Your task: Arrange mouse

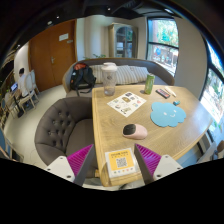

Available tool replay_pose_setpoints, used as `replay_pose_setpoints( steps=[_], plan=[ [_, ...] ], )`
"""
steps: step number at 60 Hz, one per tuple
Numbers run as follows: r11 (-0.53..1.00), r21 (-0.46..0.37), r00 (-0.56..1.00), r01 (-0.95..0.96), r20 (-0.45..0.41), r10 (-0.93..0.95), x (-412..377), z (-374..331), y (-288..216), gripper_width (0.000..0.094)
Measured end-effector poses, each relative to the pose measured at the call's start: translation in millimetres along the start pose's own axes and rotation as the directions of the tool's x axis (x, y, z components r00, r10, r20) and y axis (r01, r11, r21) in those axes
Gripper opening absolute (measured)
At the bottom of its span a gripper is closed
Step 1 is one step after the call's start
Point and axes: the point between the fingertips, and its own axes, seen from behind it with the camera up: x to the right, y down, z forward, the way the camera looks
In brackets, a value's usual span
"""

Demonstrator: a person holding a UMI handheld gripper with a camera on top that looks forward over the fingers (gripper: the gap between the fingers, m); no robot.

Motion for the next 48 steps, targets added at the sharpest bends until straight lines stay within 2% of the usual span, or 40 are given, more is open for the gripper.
replay_pose_setpoints(
  steps=[24,40,48],
  plan=[
    [1.000,-0.003,1.000,-0.020,-0.023,0.020,18.1,31.5,15.8,0.0834],
    [0.998,0.027,0.996,0.057,-0.075,-0.055,80.1,89.2,13.9,0.0834],
    [0.991,0.014,0.991,0.132,-0.026,-0.132,100.3,124.2,24.2,0.0830]
  ],
)
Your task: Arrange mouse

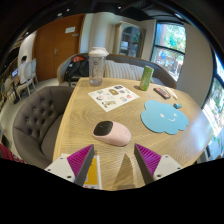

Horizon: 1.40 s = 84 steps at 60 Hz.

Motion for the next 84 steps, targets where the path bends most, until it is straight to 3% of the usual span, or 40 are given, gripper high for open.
replay_pose_setpoints(
  steps=[3,4,8,33,35,39,40,50,57,60,71,75,84],
  plan=[
    [0.998,-0.020,0.998,0.067,0.009,-0.066,5.5,12.9,11.4,0.0833],
    [0.997,0.009,0.997,0.076,0.025,-0.077,3.4,12.0,4.2,0.0822],
    [0.997,0.050,0.996,0.057,0.064,-0.060,3.8,24.8,-3.9,0.0816],
    [0.995,0.096,0.983,0.006,0.183,-0.024,23.6,77.4,-49.2,0.0809],
    [0.995,0.102,0.981,0.006,0.192,-0.025,22.2,80.7,-51.5,0.0762],
    [0.993,0.114,0.978,0.014,0.205,-0.037,18.2,84.7,-54.6,0.0558],
    [0.993,0.120,0.979,0.024,0.200,-0.048,18.8,85.1,-55.7,0.0542],
    [0.998,0.053,0.981,0.026,0.191,-0.036,20.4,86.6,-52.7,0.0471],
    [1.000,-0.006,0.960,0.030,0.280,-0.027,16.7,78.1,-54.7,0.0395],
    [1.000,0.010,0.951,0.010,0.309,-0.013,24.7,67.3,-68.7,0.0394],
    [0.979,0.194,0.979,-0.057,0.204,0.016,153.2,53.0,-162.1,0.0392],
    [0.982,0.182,0.990,-0.047,0.141,0.021,209.0,72.6,-157.5,0.0391],
    [0.994,0.097,0.991,-0.039,0.132,0.026,269.2,114.4,-109.6,0.0391]
  ],
)
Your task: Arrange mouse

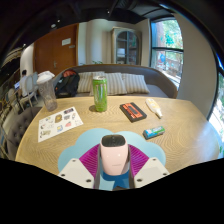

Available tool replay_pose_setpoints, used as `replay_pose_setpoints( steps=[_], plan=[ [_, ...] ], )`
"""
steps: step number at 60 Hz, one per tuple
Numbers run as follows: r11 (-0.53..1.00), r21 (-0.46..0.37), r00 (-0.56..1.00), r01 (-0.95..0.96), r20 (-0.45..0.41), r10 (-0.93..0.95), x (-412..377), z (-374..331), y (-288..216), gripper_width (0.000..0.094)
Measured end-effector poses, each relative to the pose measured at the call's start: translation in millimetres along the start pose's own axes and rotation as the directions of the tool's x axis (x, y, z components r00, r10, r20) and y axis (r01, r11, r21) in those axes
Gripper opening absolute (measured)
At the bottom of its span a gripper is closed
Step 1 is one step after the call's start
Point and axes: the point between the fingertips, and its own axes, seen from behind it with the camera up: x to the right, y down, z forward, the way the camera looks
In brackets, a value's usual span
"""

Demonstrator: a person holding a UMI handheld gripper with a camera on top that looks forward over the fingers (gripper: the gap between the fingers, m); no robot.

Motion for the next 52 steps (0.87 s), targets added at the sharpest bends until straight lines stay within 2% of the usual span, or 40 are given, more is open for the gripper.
replay_pose_setpoints(
  steps=[9,14,19,21,23,26,33,47,52],
  plan=[
    [0.998,-0.064,1.000,-0.022,0.010,0.022,8.5,19.8,35.9,0.0402],
    [0.999,-0.046,1.000,0.015,0.001,-0.015,8.6,22.7,35.4,0.0481],
    [0.994,-0.105,1.000,-0.007,0.009,0.008,6.6,19.7,39.3,0.0540],
    [0.989,-0.145,1.000,-0.026,-0.002,0.026,8.0,16.8,44.3,0.0596],
    [0.984,-0.171,0.999,-0.047,-0.021,0.044,10.3,10.1,45.5,0.0706],
    [0.986,-0.154,0.998,-0.055,-0.048,0.048,13.1,-2.0,36.4,0.0859],
    [0.989,-0.131,0.989,-0.066,-0.143,0.047,13.1,-42.8,20.9,0.0841],
    [0.982,-0.127,0.956,-0.142,-0.276,0.102,-36.9,-136.8,23.9,0.0851],
    [0.976,-0.130,0.946,-0.177,-0.295,0.132,-63.1,-162.7,33.5,0.0851]
  ],
)
